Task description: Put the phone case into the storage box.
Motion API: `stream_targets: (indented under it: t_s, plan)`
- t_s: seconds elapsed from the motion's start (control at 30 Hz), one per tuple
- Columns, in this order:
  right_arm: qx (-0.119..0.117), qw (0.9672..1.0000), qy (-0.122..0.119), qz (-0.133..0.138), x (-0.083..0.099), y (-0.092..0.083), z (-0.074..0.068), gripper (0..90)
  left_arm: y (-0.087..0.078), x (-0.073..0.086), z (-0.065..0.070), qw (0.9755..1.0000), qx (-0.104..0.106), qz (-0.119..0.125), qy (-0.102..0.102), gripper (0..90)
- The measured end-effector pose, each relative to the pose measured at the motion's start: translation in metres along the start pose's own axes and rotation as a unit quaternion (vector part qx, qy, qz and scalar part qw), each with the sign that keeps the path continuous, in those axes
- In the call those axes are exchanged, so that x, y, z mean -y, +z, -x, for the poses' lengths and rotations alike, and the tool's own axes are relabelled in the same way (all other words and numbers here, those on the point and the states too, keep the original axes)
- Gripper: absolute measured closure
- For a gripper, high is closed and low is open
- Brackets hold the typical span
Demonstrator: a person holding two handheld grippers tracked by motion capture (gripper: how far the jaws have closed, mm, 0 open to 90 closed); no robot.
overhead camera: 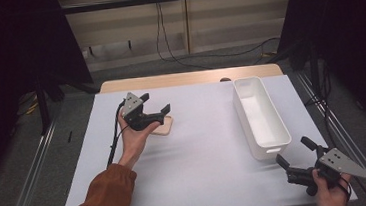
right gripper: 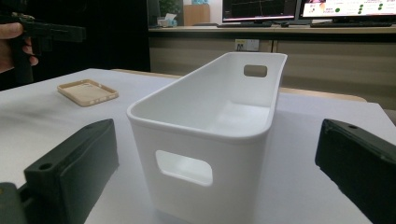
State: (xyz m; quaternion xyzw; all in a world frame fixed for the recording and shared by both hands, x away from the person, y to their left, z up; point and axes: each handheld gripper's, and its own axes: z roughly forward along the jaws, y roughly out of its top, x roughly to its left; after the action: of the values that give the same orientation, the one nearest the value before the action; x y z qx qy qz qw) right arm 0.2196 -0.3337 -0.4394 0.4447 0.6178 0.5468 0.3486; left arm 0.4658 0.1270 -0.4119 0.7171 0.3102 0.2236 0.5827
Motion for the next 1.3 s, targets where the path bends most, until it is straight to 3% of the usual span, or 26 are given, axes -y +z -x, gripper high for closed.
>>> stream_targets:
  t_s: [0.33, 0.57, 0.63, 0.73, 0.83, 0.93, 1.3]
  plan:
    - [0.001, 1.0000, -0.001, 0.001, 0.000, 0.000, 0.000, 0.0, 0.019, -0.002, -0.003, 0.9999, -0.008, -0.008, 0.010, 14.2]
    - [-0.001, 1.0000, 0.000, 0.001, 0.000, 0.000, 0.000, 0.0, 0.029, -0.004, -0.006, 0.9998, -0.011, -0.014, 0.004, 26.4]
    - [-0.001, 1.0000, 0.001, 0.001, 0.000, 0.000, 0.000, 0.0, 0.031, -0.005, -0.006, 0.9999, 0.002, -0.014, 0.001, 31.5]
    - [-0.001, 1.0000, 0.000, 0.001, 0.000, 0.000, 0.000, 0.0, 0.032, -0.006, -0.007, 0.9999, 0.003, -0.013, 0.001, 35.7]
    - [-0.001, 1.0000, 0.001, 0.001, 0.000, 0.000, 0.000, 0.0, 0.033, -0.007, -0.008, 0.9997, -0.005, -0.021, 0.007, 42.4]
    - [-0.001, 1.0000, 0.001, 0.001, 0.000, 0.000, 0.000, 0.0, 0.034, -0.007, -0.011, 0.9997, -0.003, -0.022, -0.005, 47.3]
    - [-0.001, 1.0000, 0.000, 0.000, 0.000, 0.000, 0.000, 0.0, 0.038, -0.009, -0.016, 0.9974, 0.010, -0.070, -0.014, 66.4]
